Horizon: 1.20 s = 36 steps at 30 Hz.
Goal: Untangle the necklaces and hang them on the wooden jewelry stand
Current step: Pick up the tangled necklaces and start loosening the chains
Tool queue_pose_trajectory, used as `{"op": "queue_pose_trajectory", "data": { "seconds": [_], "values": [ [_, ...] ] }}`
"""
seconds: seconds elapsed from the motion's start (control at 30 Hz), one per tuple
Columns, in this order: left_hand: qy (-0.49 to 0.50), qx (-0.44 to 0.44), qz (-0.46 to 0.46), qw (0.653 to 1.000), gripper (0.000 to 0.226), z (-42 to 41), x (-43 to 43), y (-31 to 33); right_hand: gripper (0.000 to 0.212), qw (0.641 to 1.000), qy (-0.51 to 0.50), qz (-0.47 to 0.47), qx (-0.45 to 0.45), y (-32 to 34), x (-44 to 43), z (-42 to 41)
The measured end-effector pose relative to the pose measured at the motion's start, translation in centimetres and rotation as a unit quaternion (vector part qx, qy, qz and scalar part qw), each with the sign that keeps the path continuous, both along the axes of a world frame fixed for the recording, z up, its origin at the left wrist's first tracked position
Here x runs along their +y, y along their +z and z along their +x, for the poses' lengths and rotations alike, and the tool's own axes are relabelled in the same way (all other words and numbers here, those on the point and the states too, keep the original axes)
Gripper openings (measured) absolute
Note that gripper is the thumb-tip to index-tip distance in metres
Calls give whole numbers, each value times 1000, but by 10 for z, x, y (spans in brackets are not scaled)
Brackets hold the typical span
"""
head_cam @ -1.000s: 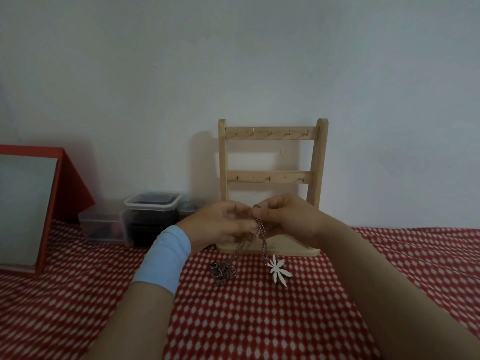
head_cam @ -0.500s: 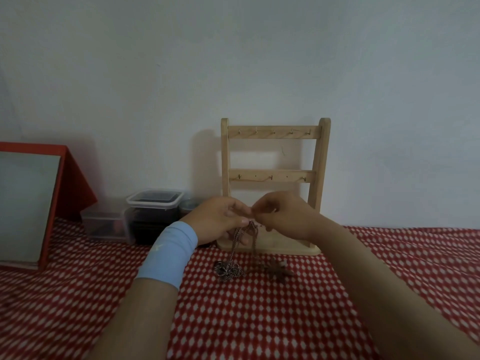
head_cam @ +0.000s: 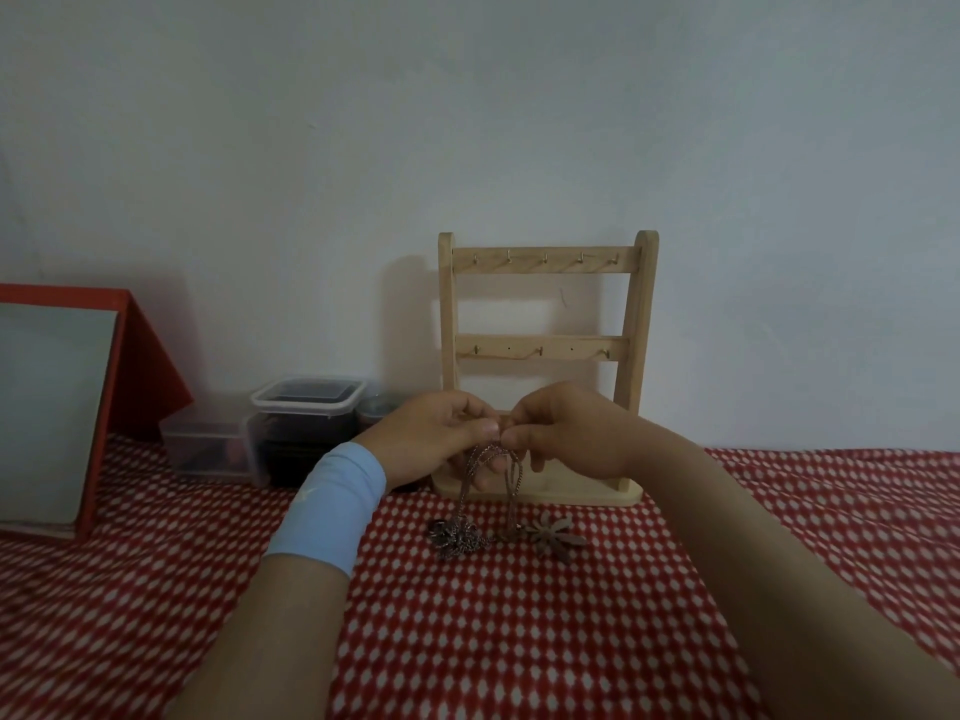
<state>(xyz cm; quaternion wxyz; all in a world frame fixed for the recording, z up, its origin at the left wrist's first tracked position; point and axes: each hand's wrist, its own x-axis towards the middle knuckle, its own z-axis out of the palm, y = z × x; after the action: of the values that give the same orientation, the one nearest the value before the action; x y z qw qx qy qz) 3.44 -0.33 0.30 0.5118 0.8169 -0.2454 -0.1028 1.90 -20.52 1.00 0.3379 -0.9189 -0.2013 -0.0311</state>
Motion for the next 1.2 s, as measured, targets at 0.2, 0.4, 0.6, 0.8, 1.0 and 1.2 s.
{"op": "queue_pose_trajectory", "data": {
  "seconds": [0.2,0.4,0.6,0.8,1.0,1.2],
  "values": [
    [3,15,44,999,13,2,7,-3,19,999,-1,-26,35,1,0,-4],
    [87,-95,208,970,20,8,7,-6,25,994,23,14,103,0,-1,-7],
    [50,-56,86,993,26,3,1,-4,24,988,11,128,87,-3,5,-4],
    [28,-71,69,995,12,4,-3,-7,17,986,-30,164,29,-3,5,-1],
    [42,-108,186,976,15,7,3,-7,33,994,-20,68,82,-2,6,-7],
    [94,-108,211,967,10,8,7,-11,49,980,-45,177,79,-1,7,-9]
  ]
}}
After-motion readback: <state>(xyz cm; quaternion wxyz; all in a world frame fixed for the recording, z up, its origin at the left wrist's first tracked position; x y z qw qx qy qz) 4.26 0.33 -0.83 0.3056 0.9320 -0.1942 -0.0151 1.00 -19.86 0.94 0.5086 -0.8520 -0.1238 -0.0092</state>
